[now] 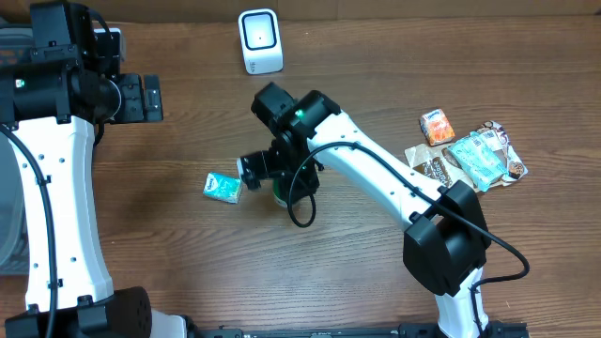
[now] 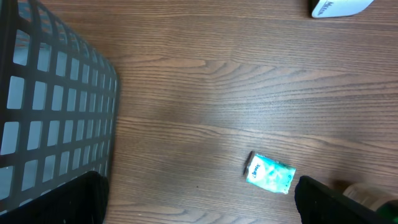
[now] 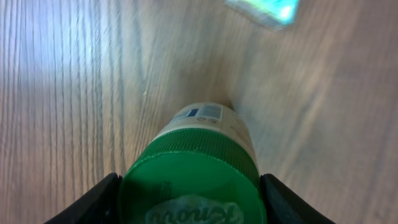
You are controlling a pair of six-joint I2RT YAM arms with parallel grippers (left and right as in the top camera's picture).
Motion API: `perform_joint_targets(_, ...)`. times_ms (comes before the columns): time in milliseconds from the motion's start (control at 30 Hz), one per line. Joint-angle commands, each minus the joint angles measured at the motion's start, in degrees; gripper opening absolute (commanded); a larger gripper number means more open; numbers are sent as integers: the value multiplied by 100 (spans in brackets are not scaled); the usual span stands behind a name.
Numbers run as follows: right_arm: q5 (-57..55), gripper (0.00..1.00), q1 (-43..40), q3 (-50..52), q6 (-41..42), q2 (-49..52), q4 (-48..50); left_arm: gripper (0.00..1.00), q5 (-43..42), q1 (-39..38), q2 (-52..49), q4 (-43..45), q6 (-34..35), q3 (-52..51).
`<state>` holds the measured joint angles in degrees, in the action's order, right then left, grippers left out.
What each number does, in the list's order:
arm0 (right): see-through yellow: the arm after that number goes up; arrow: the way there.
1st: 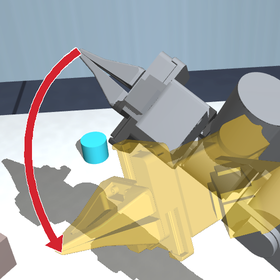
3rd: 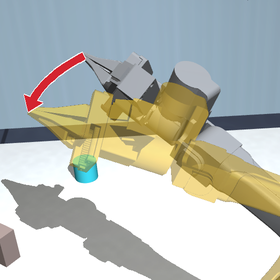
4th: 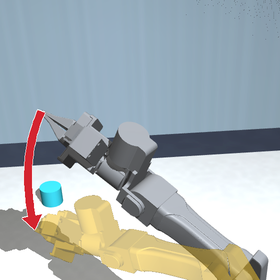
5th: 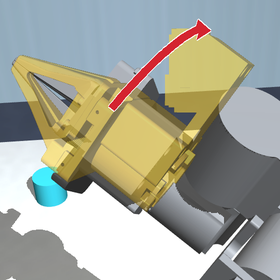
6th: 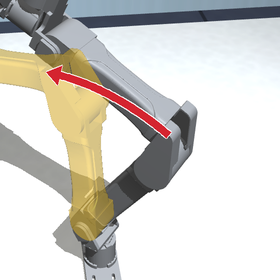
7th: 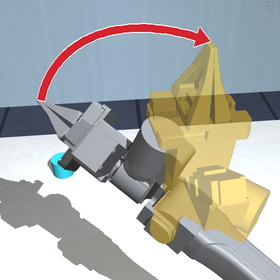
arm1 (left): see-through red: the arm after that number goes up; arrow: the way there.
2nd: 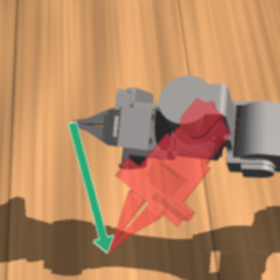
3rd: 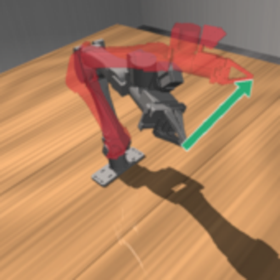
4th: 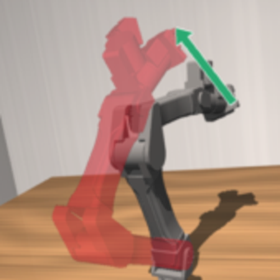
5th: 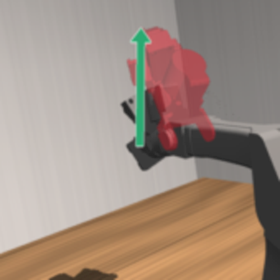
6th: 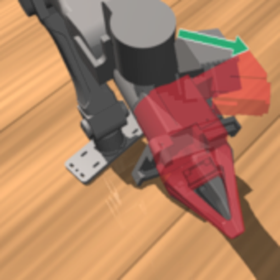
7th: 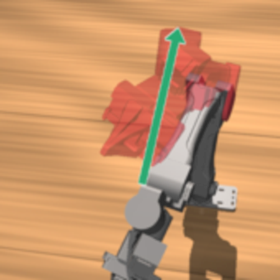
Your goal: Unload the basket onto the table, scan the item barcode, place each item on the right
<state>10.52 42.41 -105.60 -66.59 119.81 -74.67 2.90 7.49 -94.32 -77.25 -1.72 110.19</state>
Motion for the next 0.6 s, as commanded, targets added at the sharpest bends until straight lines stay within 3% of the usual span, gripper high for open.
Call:
perform_joint_targets(0, 142, 56, -46, 205, -560, -50, 133, 99, 50, -39, -28, -9, -90, 7)
perform_joint_targets(167, -125, 59, -57, 328, -573, -50, 225, 100, 48, -39, -28, -7, -87, 7)
perform_joint_targets(233, -177, 75, -57, 328, -570, -50, 240, 100, 48, -39, -28, -7, -87, 7)
perform_joint_targets(300, -192, 100, -57, 328, -564, -50, 232, 100, 50, -39, -28, -9, -90, 7)
perform_joint_targets(467, -190, 100, -55, 273, -42, -52, 238, 100, 48, -39, -28, -7, -90, 7)
perform_joint_targets(567, -192, 100, -55, 13, 857, -55, 195, 100, 50, -39, -28, -7, -90, 7)
